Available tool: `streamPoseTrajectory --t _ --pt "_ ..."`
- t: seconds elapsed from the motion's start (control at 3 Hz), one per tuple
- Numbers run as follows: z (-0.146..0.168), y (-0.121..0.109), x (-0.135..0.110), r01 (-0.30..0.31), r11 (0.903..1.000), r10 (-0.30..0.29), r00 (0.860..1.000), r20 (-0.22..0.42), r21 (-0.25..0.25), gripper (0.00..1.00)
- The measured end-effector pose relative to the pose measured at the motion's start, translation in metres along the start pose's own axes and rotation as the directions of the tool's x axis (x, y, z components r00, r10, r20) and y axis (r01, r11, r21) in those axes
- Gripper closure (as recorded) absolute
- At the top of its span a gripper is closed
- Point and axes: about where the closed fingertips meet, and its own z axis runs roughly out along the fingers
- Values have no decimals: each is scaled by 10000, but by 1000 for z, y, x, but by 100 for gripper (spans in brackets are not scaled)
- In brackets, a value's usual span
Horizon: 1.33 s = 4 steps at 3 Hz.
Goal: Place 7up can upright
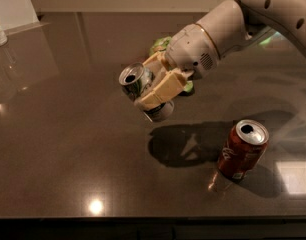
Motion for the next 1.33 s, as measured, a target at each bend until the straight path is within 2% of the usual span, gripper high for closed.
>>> streamPoseTrajectory --t 0.33,0.67,1.33 --pt "0 0 -4 -357 9994 349 9864 1607 20 100" --pt "1 -7 -2 -518 9987 492 9626 2664 28 100" --pt "5 -19 13 -662 9978 612 9205 3860 -3 100"
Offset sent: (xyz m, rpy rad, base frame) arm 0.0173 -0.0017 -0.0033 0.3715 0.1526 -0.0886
